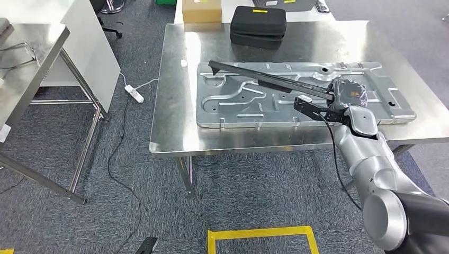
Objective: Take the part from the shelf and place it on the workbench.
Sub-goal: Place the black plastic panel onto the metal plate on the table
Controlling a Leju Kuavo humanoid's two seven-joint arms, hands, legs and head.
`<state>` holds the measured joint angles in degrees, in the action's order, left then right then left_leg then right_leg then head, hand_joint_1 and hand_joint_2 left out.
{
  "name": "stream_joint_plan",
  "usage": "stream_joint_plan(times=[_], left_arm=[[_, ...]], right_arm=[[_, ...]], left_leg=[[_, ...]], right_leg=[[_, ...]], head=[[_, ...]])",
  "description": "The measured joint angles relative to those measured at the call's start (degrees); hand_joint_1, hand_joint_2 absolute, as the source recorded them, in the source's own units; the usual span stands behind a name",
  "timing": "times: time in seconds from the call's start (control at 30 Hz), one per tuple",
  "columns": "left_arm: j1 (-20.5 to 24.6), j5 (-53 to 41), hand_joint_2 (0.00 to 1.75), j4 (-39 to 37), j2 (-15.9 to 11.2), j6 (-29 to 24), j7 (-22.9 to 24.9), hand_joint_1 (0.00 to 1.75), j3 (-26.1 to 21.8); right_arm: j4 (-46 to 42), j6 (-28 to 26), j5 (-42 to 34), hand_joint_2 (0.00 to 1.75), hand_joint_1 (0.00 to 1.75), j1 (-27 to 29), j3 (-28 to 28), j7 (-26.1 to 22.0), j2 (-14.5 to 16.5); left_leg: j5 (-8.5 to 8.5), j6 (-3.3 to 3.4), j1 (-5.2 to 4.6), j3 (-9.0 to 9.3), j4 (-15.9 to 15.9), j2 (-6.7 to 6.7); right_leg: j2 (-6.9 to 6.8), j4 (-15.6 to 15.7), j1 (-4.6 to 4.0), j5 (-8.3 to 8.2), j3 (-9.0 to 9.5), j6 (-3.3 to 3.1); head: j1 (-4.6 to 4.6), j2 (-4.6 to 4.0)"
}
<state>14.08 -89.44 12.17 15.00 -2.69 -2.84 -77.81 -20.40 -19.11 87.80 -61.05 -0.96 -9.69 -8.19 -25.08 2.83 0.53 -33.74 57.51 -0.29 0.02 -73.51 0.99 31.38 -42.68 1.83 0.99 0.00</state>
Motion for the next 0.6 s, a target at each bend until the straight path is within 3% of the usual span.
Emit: stream_joint_plan(times=[0.03, 0.07, 0.13, 0.2, 0.27, 0.37, 0.43, 0.5, 0.53, 0.57, 0.6], left_arm=[[-0.05, 0.01, 1.75, 0.0, -0.01, 0.1, -0.13, 0.0, 0.0], [-0.1, 0.01, 1.75, 0.0, -0.01, 0.24, -0.27, 0.0, 0.0], [-0.16, 0.03, 1.75, 0.0, 0.02, 0.5, -0.56, 0.0, 0.0], [-0.07, 0.13, 1.75, 0.0, 0.06, 0.75, -0.65, 0.0, 0.0], [0.04, 0.22, 1.75, 0.0, 0.08, 0.86, -0.39, 0.0, 0.01], [-0.02, 0.22, 1.75, 0.0, 0.04, 1.01, 0.05, 0.0, 0.13], [-0.1, 0.22, 1.75, 0.0, 0.04, 1.07, 0.21, 0.0, 0.22], [-0.36, 0.16, 1.75, 0.0, 0.04, 1.06, 0.32, 0.0, 0.31], [-0.56, 0.13, 1.75, 0.0, 0.04, 1.04, 0.37, 0.0, 0.33], [-0.68, 0.1, 1.75, 0.0, 0.04, 0.99, 0.37, 0.0, 0.34], [-0.73, 0.13, 1.75, 0.0, 0.03, 0.9, 0.36, 0.0, 0.35]], right_arm=[[0.01, -0.02, 0.0, 1.75, 1.75, 0.29, 0.0, 0.08, -0.03], [0.01, -0.03, 0.0, 1.75, 1.75, 0.49, 0.0, 0.14, -0.08], [0.01, -0.1, 0.0, 1.75, 1.75, 0.61, 0.0, 0.18, -0.19], [0.03, -0.27, 0.0, 1.75, 1.75, 0.52, 0.0, 0.15, -0.27], [0.07, -0.4, 0.0, 1.75, 1.75, 0.45, 0.0, 0.21, -0.3], [-0.01, -0.41, 0.05, 1.75, 1.75, 0.34, 0.0, 0.52, -0.37], [-0.03, -0.39, 0.14, 1.75, 1.75, 0.24, 0.0, 0.69, -0.38], [0.05, -0.38, 0.19, 1.75, 1.75, 0.35, 0.0, 0.83, -0.38], [0.1, -0.39, 0.23, 1.75, 1.75, 0.48, 0.0, 0.89, -0.38], [0.15, -0.41, 0.34, 1.75, 1.75, 0.6, 0.0, 0.94, -0.38], [0.18, -0.45, 0.51, 1.75, 1.75, 0.69, 0.0, 0.95, -0.38]], left_leg=[[-0.27, 0.02, -0.01, 0.15, 0.14, -0.09], [-0.59, -0.03, -0.01, 0.36, 0.33, -0.17], [-1.44, -0.29, 0.0, 0.93, 0.78, -0.27], [-2.12, -0.77, -0.17, 1.11, 1.2, -0.3], [-2.59, -1.39, -0.32, 1.0, 1.11, -0.24], [-4.01, -2.38, -0.45, 0.95, 1.99, 0.18], [-5.92, -2.65, -0.34, -1.83, 7.63, 0.29], [-7.93, -2.73, -0.25, -7.0, 15.63, 0.26], [-7.82, -2.75, -0.24, -9.09, 18.11, 0.27], [-6.53, -2.7, -0.25, -10.18, 18.42, 0.27], [-3.83, -2.54, -0.29, -10.11, 16.22, 0.26]], right_leg=[[0.0, -1.31, 0.03, -0.45, -1.19, 0.07], [-0.01, -0.39, 0.07, -2.02, -1.26, 0.05], [-0.01, 6.37, 0.09, -6.62, 1.25, -0.25], [-0.01, 12.13, -0.27, -8.71, 3.89, -0.79], [0.04, 13.62, -0.63, -7.91, 4.64, -1.4], [0.19, 14.61, -0.22, -6.76, 5.89, -2.45], [0.12, 15.06, -0.16, -6.1, 7.25, -3.06], [0.02, 15.0, -0.34, -5.27, 8.55, -3.37], [0.01, 14.92, -0.41, -4.83, 9.28, -3.42], [0.05, 14.84, -0.46, -4.36, 10.07, -3.42], [0.14, 14.76, -0.51, -3.82, 10.97, -3.39]], head=[[0.0, 0.0], [0.0, 0.0], [-0.01, 0.0], [-0.05, 0.0], [-0.08, 0.0], [0.04, 0.0], [0.13, 0.0], [0.17, 0.0], [0.18, 0.0], [0.18, 0.0], [0.19, 0.0]])
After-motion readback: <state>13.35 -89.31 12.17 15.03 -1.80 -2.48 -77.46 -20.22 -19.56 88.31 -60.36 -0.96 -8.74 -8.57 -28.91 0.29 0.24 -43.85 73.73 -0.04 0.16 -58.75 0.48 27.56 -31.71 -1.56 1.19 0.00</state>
